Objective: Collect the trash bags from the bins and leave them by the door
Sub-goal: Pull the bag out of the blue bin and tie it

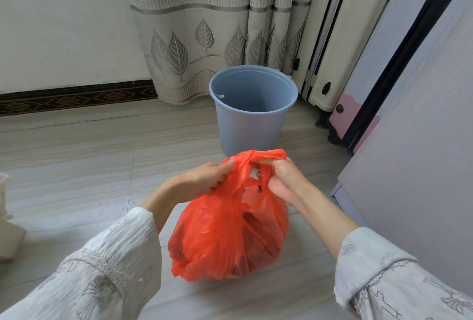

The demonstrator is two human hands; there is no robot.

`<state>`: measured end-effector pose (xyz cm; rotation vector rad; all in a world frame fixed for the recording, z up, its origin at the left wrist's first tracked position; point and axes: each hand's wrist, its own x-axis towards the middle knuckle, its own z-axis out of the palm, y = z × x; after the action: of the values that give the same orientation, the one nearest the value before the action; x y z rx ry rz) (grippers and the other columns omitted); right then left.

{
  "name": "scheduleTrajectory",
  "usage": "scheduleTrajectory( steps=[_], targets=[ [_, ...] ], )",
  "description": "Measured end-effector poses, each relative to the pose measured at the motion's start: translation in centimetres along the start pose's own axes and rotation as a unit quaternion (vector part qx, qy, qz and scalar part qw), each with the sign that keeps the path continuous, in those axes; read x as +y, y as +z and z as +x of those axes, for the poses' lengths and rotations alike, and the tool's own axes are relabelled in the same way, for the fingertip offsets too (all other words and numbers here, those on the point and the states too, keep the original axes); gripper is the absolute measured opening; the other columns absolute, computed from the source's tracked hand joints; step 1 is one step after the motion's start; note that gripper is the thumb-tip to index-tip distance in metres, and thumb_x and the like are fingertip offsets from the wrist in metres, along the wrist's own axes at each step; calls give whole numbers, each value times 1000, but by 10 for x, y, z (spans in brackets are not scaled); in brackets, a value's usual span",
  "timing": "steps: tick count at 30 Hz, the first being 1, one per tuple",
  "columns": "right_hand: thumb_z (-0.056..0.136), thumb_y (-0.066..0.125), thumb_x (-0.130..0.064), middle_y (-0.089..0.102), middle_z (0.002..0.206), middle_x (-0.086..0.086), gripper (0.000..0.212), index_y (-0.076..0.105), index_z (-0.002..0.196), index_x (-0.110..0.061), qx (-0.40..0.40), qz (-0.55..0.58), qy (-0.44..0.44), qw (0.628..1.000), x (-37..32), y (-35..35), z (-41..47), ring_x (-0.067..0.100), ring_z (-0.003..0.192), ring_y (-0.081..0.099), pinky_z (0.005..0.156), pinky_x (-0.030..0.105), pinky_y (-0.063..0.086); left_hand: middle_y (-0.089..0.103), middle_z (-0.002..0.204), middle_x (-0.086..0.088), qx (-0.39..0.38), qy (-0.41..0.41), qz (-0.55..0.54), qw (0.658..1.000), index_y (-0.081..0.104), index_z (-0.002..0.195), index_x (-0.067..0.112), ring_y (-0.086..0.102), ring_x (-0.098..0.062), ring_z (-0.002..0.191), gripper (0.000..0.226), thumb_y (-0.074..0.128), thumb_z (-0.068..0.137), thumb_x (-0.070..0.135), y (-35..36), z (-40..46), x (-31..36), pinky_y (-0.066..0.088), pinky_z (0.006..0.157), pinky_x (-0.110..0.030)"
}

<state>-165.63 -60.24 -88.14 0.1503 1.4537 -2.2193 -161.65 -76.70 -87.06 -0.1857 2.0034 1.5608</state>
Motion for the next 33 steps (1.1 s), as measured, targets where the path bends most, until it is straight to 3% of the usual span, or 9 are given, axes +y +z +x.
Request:
scheduleTrajectory(
  steps=[3, 8, 13, 15, 18, 22, 26, 29, 33],
  targets=[
    [73, 57, 7, 68, 60, 2, 15, 59, 69, -7, 23, 3, 0, 1000, -1, -7, 4, 11, 54, 61, 59, 26, 34, 62, 89, 2, 67, 55, -33, 996, 54, 109, 32, 52, -13, 72, 21, 38, 95, 38, 1, -4, 4, 41, 67, -24],
    [86, 54, -10, 67, 67, 5, 14, 63, 81, 0, -6, 8, -5, 1000, -5, -10, 0, 13, 59, 58, 50, 20, 47, 61, 113, -7, 96, 137, -195, 966, 50, 123, 26, 61, -21, 99, 31, 50, 92, 29, -2, -3, 5, 47, 94, -40],
    [71, 64, -45, 51, 100, 27, 81, 49, 115, 20, -47, -16, 14, 999, -3, 1, -1, 26, 77, 52, 60, 28, 49, 63, 101, 2, 56, 145, -289, 945, 59, 97, 17, 56, -8, 103, 20, 47, 92, 32, 9, 2, 13, 45, 87, -28],
    [64, 66, -52, 55, 77, 18, 70, 59, 93, 11, -70, -17, 23, 997, -3, 4, 0, 20, 64, 50, 57, 28, 43, 62, 100, 3, 97, 140, -303, 938, 59, 86, 16, 56, -8, 99, 24, 43, 94, 33, 12, 7, 16, 43, 86, -28],
    [81, 54, -52, 61, 62, 8, 47, 56, 66, -7, -12, 32, 21, 999, -4, 9, 2, 18, 59, 56, 61, 29, 45, 64, 101, -1, 153, 142, -401, 892, 48, 70, 18, 66, -10, 83, 37, 30, 99, 32, 14, 14, 20, 48, 75, -27],
    [95, 36, -44, 69, 71, 9, 44, 57, 73, -11, 103, 136, -15, 985, -8, 0, 6, 18, 73, 64, 71, 27, 46, 70, 77, -8, 218, 154, -523, 809, 40, 70, 15, 67, -20, 83, 37, 24, 100, 28, 8, 20, 16, 49, 70, -31],
    [98, 23, -41, 42, 34, 6, 55, 52, 68, -4, 76, 324, 14, 943, -14, -5, -4, 20, 33, 48, 67, 36, 48, 40, 45, -2, 223, 147, -582, 768, 37, 66, 12, 51, -16, 45, 40, 25, 100, 28, 5, 21, 13, 49, 66, -34],
    [98, 14, -44, 18, 28, -1, 57, 42, 62, -8, 113, 234, 31, 965, -16, -13, -8, 13, 24, 20, 43, 22, 33, 23, 31, 6, 240, 113, -553, 790, 30, 63, 15, 25, -9, 27, 41, 22, 101, 29, -3, 20, 2, 36, 51, -25],
    [97, 12, -52, 15, 26, -5, 62, 37, 60, -8, 215, 7, 14, 977, -9, -30, -13, 10, 21, 14, 33, 12, 25, 18, 26, 8, 285, 76, -510, 808, 29, 62, 17, 16, -5, 21, 42, 20, 101, 28, -20, 18, -20, 21, 32, -7]
  ],
)
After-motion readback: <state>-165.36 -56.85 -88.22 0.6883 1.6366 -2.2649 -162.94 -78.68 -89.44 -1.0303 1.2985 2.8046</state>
